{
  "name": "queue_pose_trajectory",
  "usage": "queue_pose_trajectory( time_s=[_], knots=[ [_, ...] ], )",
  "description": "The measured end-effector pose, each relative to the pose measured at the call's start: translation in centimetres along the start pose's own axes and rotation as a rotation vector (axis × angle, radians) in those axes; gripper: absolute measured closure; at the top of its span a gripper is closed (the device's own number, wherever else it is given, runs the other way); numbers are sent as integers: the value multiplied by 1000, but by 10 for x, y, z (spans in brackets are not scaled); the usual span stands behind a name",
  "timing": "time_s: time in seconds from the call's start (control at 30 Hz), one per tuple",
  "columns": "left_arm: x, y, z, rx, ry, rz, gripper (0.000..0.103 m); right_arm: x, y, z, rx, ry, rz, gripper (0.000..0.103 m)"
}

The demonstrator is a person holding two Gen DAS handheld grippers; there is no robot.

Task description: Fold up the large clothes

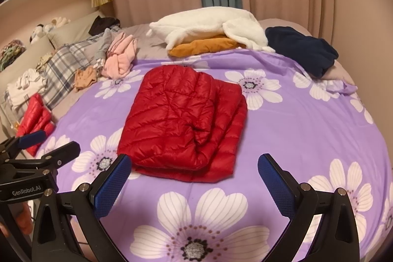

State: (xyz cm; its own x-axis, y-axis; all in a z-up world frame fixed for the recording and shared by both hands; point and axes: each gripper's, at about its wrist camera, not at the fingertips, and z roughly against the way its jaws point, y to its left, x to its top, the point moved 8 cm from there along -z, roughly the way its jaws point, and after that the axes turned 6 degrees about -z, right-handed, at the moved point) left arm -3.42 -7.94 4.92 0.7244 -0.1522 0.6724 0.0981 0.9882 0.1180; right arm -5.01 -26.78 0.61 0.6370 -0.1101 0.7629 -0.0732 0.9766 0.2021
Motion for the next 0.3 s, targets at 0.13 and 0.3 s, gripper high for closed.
queue_pose_trajectory(
  time_s=[0.13,0.3],
  knots=[
    [1,0,-1,-3,2,0,0,0,-1,0,1,0,0,1],
    [2,-5,-1,-8,4,-8,0,1,-1,0,1,0,0,1]
  ],
)
